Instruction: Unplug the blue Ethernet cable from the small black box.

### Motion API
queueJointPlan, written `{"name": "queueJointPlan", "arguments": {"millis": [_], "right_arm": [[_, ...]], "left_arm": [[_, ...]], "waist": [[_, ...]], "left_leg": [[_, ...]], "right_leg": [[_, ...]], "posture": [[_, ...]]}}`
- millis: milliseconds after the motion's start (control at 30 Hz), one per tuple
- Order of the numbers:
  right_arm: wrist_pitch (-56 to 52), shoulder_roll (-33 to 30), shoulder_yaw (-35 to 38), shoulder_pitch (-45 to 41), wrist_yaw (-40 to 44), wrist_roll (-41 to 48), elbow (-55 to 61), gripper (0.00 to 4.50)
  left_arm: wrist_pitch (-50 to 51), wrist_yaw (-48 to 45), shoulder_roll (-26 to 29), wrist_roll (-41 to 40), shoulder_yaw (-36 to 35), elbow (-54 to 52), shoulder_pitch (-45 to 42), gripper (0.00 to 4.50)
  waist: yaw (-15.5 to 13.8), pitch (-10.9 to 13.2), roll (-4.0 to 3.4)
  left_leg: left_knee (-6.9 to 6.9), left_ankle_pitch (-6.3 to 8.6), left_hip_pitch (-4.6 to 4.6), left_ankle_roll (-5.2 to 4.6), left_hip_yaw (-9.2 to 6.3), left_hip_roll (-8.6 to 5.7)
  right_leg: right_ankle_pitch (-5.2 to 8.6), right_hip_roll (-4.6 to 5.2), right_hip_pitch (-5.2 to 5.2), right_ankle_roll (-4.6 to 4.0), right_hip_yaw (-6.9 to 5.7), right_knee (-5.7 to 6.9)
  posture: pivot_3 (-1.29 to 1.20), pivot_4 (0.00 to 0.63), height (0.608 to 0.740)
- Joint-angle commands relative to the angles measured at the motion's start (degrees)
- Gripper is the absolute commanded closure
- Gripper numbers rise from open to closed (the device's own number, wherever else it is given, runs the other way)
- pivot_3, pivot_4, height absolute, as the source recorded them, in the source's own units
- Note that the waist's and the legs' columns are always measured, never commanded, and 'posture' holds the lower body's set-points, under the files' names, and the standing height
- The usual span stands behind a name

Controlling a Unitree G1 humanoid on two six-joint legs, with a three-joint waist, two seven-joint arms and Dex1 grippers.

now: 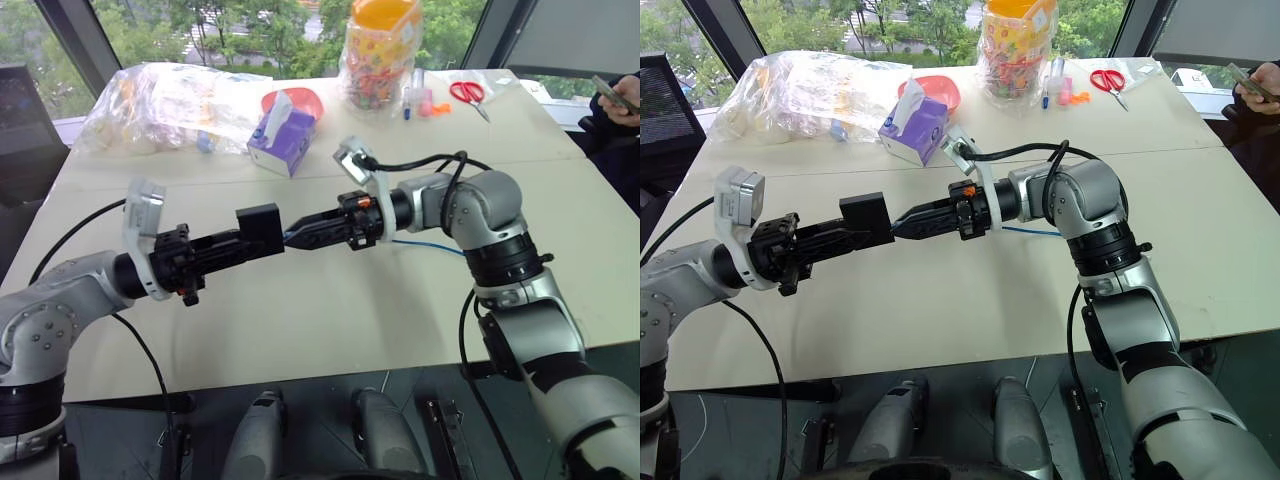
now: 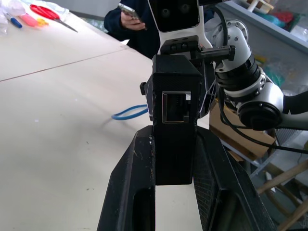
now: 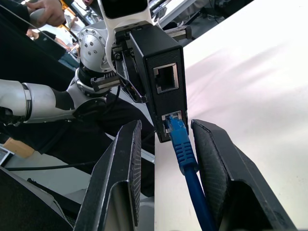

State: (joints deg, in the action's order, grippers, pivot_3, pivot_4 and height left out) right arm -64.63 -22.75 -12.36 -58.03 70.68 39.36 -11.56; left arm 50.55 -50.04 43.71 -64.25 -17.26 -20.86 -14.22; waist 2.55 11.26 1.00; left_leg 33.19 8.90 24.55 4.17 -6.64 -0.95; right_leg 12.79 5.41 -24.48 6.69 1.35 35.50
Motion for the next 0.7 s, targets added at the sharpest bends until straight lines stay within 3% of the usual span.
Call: {"name": "queueJointPlan", "arguments": {"millis": [33, 567, 600, 700], "right_arm": [[0.62, -0.17, 0.51, -1.12, 0.44, 0.12, 1.14, 2.79], [1.71, -0.15, 0.4, -1.24, 0.74, -0.69, 0.87, 2.79], [1.72, -0.2, 0.41, -1.25, 0.81, -0.67, 0.86, 3.36], [1.8, -0.36, 0.43, -1.31, 1.12, -0.65, 0.74, 4.45]], "left_arm": [[-1.19, -0.22, -0.14, -0.45, -1.03, -0.73, -0.67, 4.02], [-0.92, -0.09, -0.23, -0.97, -1.3, -0.96, -0.42, 4.02], [-0.89, -0.09, -0.2, -1.02, -1.37, -1.01, -0.35, 4.02], [-0.74, 0.11, -0.14, -1.36, -1.59, -1.15, -0.38, 4.02]], "waist": [[0.0, 0.0, 0.0], [0.0, 0.0, 0.0], [0.0, 0.0, 0.0], [0.0, 0.0, 0.0]], "left_leg": [[0.0, 0.0, 0.0, 0.0, 0.0, 0.0], [0.0, 0.0, 0.0, 0.0, 0.0, 0.0], [0.0, 0.0, 0.0, 0.0, 0.0, 0.0], [0.0, 0.0, 0.0, 0.0, 0.0, 0.0]], "right_leg": [[0.0, 0.0, 0.0, 0.0, 0.0, 0.0], [0.0, 0.0, 0.0, 0.0, 0.0, 0.0], [0.0, 0.0, 0.0, 0.0, 0.0, 0.0], [0.0, 0.0, 0.0, 0.0, 0.0, 0.0]], "posture": [[0.0, 0.15, 0.728], [0.0, 0.15, 0.728], [0.0, 0.15, 0.728], [0.0, 0.15, 0.728]]}}
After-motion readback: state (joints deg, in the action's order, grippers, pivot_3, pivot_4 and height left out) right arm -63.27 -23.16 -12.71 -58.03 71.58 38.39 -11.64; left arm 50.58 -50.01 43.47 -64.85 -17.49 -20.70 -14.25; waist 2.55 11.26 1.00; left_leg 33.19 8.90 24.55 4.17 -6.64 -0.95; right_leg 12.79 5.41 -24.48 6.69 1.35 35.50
